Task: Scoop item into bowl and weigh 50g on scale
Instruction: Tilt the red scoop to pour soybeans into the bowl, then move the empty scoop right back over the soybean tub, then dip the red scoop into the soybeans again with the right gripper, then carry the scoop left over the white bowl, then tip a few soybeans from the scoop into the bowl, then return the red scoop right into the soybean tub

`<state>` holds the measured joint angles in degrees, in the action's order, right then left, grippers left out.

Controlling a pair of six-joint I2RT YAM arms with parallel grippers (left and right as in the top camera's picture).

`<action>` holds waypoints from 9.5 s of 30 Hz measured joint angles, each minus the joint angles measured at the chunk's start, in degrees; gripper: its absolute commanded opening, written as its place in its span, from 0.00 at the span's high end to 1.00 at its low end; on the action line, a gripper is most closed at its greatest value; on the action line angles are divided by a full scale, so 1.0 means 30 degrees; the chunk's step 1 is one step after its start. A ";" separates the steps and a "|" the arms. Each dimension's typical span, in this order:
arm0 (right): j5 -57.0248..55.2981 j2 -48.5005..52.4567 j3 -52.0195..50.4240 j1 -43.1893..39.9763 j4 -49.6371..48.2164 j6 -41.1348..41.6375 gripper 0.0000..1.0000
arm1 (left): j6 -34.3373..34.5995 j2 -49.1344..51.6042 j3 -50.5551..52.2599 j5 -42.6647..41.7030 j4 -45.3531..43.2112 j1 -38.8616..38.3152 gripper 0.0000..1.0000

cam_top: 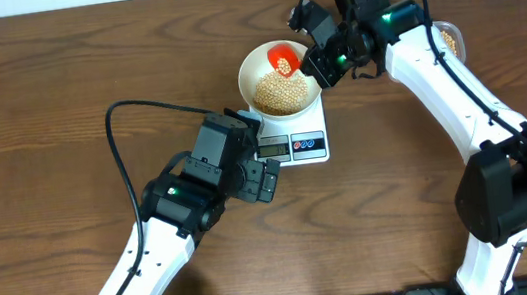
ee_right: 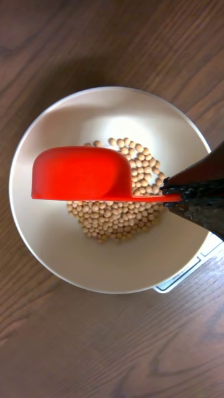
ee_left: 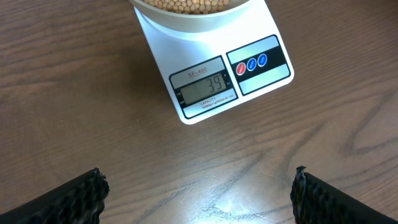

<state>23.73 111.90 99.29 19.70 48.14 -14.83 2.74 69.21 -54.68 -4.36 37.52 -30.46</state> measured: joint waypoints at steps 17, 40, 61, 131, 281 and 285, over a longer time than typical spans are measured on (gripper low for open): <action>-0.2404 -0.0029 0.0000 0.0517 -0.0393 -0.1341 0.99 | 0.0000 0.0000 0.0000 0.0000 0.0000 0.0000 0.04; -0.3512 -0.0430 0.0000 0.1049 -0.0656 -0.1989 0.99 | 0.0000 0.0000 0.0000 0.0000 0.0000 0.0000 0.04; -0.2426 -0.0801 0.0000 0.0328 -0.1173 -0.1202 0.99 | 0.0000 0.0000 0.0000 0.0000 0.0000 0.0000 0.04; -0.2514 0.1523 0.0044 -0.8247 0.2922 0.2317 0.99 | 0.0000 0.0000 0.0000 0.0000 0.0000 0.0000 0.04; 1.0819 0.1596 0.2178 -0.5472 0.2295 -0.0189 0.99 | 0.0000 0.0000 0.0000 0.0000 0.0000 0.0000 0.04; 1.0826 0.1596 0.2178 -0.5435 0.2295 -0.0197 0.99 | 0.0000 0.0000 0.0000 0.0000 0.0000 0.0000 0.04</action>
<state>56.21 116.68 105.82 3.40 55.02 -15.42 2.74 69.21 -54.68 -4.36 37.52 -30.46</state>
